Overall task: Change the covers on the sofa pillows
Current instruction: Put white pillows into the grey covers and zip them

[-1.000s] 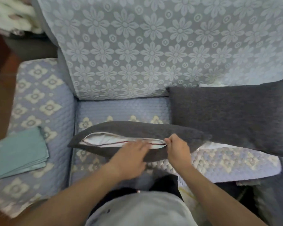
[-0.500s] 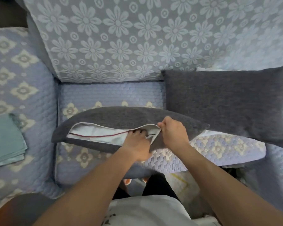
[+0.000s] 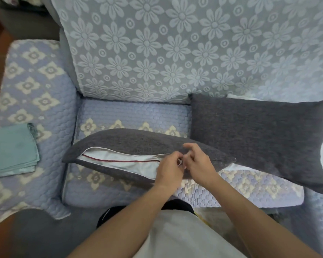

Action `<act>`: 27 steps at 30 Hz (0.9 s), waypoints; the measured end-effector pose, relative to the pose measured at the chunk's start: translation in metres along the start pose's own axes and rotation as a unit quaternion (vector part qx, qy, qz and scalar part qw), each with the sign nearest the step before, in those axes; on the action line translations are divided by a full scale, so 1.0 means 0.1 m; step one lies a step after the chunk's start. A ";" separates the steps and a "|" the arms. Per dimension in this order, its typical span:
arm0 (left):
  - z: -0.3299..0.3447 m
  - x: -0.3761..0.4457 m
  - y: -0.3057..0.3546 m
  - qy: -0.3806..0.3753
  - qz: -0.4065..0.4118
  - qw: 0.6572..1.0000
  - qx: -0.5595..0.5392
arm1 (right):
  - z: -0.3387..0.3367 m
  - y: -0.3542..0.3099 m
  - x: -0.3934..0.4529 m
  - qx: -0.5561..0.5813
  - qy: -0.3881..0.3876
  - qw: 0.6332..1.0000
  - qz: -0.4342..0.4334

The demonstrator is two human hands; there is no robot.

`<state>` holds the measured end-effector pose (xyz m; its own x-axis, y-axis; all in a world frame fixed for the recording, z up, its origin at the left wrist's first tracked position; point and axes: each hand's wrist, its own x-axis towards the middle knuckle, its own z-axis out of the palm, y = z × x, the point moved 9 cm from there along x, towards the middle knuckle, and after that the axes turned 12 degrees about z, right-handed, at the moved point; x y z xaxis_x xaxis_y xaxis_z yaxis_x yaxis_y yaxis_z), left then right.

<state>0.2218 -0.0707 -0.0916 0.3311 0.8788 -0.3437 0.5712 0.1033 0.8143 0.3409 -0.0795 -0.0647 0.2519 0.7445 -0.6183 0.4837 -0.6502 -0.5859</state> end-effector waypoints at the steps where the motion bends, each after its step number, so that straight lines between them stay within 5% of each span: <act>1: -0.03 -0.02 -0.03 0.022 -0.013 1.000 -0.018 | -0.08 0.01 0.01 -0.019 0.006 1.000 -0.024; 5: -0.10 -0.06 -0.02 0.072 -0.037 0.992 -0.099 | -0.24 -0.06 0.00 -0.274 0.074 0.934 -0.219; 10: -0.30 -0.14 0.07 0.132 -0.075 0.986 -0.062 | -0.04 -0.25 -0.02 -0.282 0.104 0.908 -0.291; 15: -0.43 -0.16 0.19 0.114 -0.100 0.986 0.069 | -0.09 -0.31 -0.04 -0.261 0.134 0.919 -0.263; 19: -0.44 -0.13 0.14 0.076 -0.167 0.983 0.027 | -0.07 -0.33 -0.08 -0.270 0.121 0.913 -0.280; 23: -0.43 -0.13 0.25 0.035 -0.137 0.987 0.080 | -0.07 -0.36 -0.07 -0.265 0.115 0.914 -0.284; 27: -0.41 -0.18 0.20 0.064 -0.181 0.981 -0.010 | -0.03 -0.35 -0.08 -0.256 0.117 0.914 -0.291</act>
<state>0.1963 -0.0651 -0.0500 0.0106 0.8340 -0.5516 0.6181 0.4281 0.6593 0.3243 -0.0625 -0.0380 -0.0291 0.9930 -0.1146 0.9067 -0.0221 -0.4213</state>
